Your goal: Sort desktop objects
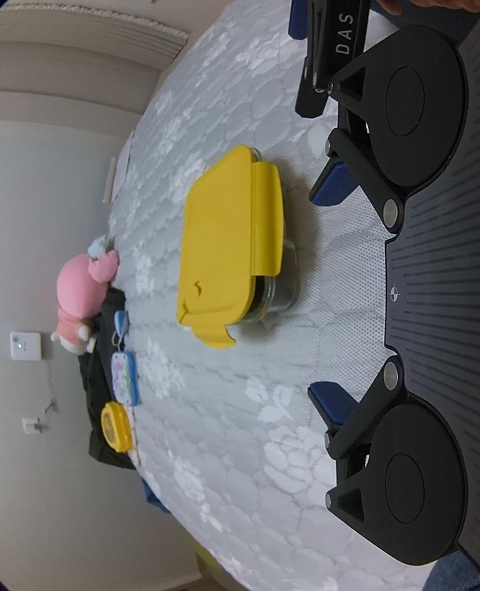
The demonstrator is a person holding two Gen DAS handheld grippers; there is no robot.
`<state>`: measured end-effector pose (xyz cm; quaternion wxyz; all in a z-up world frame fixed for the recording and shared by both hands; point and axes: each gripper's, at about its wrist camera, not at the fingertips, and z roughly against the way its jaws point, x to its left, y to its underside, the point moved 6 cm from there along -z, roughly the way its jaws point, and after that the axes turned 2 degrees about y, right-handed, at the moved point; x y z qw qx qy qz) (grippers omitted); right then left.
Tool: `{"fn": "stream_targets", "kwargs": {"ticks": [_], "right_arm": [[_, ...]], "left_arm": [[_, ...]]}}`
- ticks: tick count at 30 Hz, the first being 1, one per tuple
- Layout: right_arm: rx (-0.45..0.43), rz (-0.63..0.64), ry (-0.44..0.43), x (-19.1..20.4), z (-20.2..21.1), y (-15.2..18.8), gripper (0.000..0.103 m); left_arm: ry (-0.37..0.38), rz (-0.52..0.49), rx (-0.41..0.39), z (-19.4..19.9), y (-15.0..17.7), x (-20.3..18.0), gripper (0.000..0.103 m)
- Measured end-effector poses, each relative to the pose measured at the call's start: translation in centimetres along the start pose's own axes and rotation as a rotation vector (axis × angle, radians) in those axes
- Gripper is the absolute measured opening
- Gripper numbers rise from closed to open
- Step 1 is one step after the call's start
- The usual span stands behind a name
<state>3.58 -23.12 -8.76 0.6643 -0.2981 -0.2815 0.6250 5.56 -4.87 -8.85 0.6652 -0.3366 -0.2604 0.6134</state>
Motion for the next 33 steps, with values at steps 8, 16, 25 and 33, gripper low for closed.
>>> {"fn": "stream_targets", "kwargs": {"ticks": [8,16,25,33], "right_arm": [[0.019,0.009,-0.004,0.19,-0.47,0.21,0.102],[0.035,0.006,-0.005,0.24,-0.68,0.5,0.102],[0.049,0.006,-0.007,0.34,-0.83,0.73,0.102],[0.052,0.006,-0.008,0.25,-0.9,0.71,0.102]], "left_arm": [[-0.001,0.012,0.008,-0.2,-0.06,0.3,0.103],[0.001,0.013,0.012,-0.32,-0.1,0.48,0.103],[0.0,0.017,0.016,-0.27,-0.05,0.52,0.103],[-0.003,0.015,0.015,-0.31,-0.06,0.55,0.103]]}}
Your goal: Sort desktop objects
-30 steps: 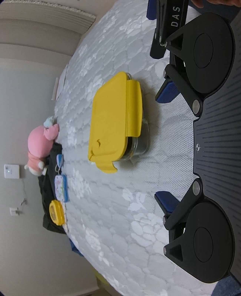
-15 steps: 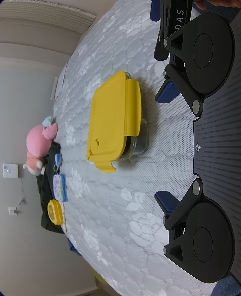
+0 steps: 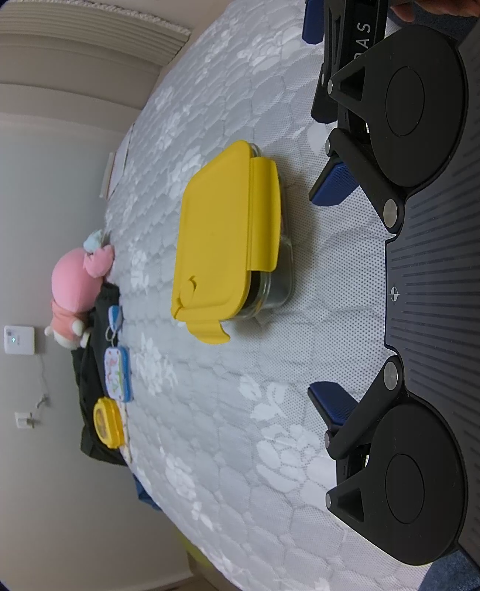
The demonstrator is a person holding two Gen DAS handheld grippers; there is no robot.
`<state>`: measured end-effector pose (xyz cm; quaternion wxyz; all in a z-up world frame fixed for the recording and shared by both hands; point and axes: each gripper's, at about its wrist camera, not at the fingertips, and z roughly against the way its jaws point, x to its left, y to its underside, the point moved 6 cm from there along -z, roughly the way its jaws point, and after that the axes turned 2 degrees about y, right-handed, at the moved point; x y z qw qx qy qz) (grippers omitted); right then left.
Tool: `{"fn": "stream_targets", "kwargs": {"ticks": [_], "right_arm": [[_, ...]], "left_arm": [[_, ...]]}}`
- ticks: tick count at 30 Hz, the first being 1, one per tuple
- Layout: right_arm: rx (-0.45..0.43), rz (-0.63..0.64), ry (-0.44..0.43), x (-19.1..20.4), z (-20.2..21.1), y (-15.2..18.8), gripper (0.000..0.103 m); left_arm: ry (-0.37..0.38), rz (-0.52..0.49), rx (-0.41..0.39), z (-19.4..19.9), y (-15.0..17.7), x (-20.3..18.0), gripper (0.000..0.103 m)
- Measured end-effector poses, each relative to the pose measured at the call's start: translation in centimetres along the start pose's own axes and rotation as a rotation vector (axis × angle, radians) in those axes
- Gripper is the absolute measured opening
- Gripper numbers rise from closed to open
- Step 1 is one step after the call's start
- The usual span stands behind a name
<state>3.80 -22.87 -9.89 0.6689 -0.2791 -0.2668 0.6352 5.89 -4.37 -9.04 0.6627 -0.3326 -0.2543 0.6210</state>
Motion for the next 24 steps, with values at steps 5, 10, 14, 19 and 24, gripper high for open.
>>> {"fn": "stream_targets", "kwargs": {"ticks": [5,10,14,19,24], "right_arm": [[0.002,0.004,-0.001,0.0,-0.05,-0.01,0.102],[0.003,0.006,-0.003,0.02,-0.02,0.0,0.102],[0.005,0.002,-0.002,-0.05,-0.08,0.02,0.103],[0.008,-0.002,-0.001,-0.12,-0.12,0.04,0.103],[0.004,0.002,-0.001,-0.11,-0.05,0.06,0.103]], "left_arm": [[0.001,0.006,0.0,-0.01,-0.02,0.04,0.103],[0.012,0.011,0.0,0.05,-0.06,0.04,0.103],[0.003,-0.01,-0.004,0.09,-0.1,-0.29,0.103],[0.012,-0.009,-0.012,0.29,-0.16,-0.37,0.103],[0.003,-0.004,-0.015,0.31,-0.19,-0.37,0.103]]}}
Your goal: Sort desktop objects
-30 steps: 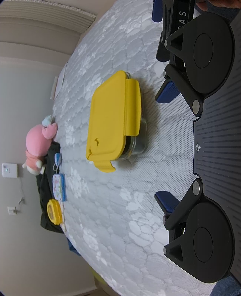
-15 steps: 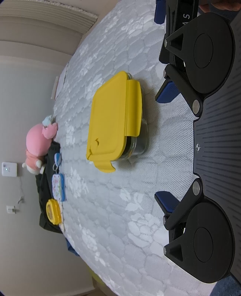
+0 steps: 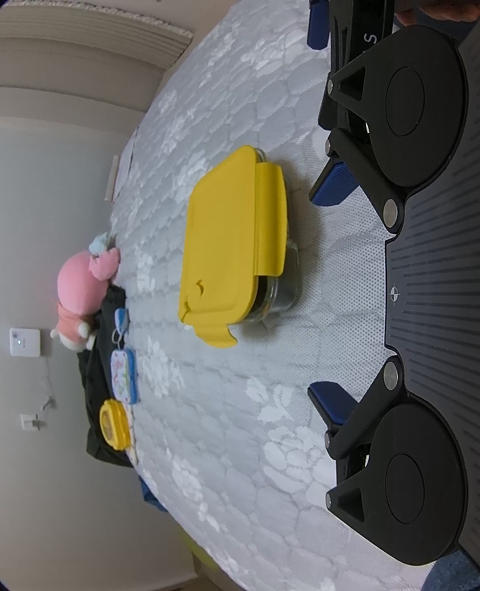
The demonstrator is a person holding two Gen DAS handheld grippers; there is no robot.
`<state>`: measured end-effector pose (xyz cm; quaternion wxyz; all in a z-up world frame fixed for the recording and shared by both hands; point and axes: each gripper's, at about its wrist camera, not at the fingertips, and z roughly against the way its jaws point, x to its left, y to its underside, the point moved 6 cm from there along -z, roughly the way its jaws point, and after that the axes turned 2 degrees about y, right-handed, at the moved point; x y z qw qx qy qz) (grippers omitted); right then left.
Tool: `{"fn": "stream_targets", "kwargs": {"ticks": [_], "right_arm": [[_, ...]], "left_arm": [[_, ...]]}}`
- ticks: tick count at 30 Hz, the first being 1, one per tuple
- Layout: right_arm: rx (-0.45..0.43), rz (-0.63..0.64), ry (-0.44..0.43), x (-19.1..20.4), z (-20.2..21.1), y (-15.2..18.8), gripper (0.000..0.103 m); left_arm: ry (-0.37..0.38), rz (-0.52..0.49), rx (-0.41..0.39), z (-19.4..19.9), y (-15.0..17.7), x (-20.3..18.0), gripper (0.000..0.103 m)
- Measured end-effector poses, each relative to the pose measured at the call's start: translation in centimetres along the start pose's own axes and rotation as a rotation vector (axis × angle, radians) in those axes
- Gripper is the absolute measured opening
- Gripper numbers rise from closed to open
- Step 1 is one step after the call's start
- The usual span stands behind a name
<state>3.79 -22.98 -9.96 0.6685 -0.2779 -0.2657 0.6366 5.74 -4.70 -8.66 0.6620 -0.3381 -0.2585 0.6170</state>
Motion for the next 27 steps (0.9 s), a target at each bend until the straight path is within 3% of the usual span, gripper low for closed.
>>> {"fn": "stream_targets", "kwargs": {"ticks": [16,27], "right_arm": [[-0.01,0.026,-0.008,0.2,0.0,-0.5,0.103],[0.014,0.065,-0.007,0.1,-0.4,-1.4,0.103]], "left_arm": [[-0.007,0.042,0.027,-0.3,0.0,0.6,0.103],[-0.047,0.004,0.132,-1.6,-0.2,0.2,0.103]]}}
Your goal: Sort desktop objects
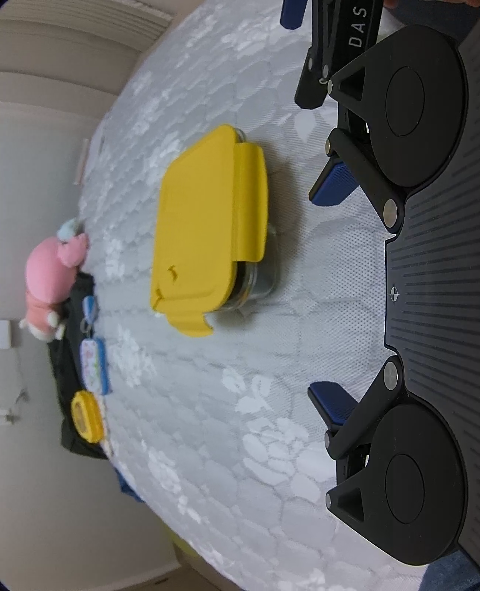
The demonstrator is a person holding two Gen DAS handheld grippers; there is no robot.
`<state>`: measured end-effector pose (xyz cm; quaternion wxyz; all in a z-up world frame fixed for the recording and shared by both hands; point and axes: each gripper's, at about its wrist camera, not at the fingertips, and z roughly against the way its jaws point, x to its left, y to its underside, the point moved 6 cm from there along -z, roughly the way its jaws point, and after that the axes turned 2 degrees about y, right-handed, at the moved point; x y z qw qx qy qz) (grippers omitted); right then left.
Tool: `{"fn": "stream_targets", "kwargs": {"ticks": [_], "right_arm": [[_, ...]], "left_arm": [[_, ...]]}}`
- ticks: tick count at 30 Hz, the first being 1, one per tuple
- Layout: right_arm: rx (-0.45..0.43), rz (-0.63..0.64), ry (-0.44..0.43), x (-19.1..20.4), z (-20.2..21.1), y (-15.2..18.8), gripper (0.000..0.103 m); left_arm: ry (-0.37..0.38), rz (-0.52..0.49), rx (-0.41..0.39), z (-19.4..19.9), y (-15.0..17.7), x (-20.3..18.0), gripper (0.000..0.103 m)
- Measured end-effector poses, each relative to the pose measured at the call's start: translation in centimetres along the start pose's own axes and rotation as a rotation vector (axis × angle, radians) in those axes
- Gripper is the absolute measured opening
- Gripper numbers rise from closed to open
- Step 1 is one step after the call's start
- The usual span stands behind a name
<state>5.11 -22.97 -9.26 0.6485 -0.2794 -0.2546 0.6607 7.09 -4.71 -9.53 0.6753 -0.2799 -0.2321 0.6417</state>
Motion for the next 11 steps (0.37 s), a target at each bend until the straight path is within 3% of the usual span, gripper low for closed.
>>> {"fn": "stream_targets", "kwargs": {"ticks": [4,7,11], "right_arm": [[0.036,-0.002,-0.007,-0.2,-0.9,-0.2,0.103],[0.053,0.01,-0.009,-0.3,-1.4,-0.3,0.103],[0.083,0.027,-0.004,-0.3,-2.1,-0.2,0.103]], "left_arm": [[0.017,0.045,0.065,-0.8,0.2,0.3,0.103],[0.008,0.083,0.059,-1.0,0.2,0.9,0.103],[-0.104,0.019,0.004,-0.5,-0.2,1.1,0.103]]}}
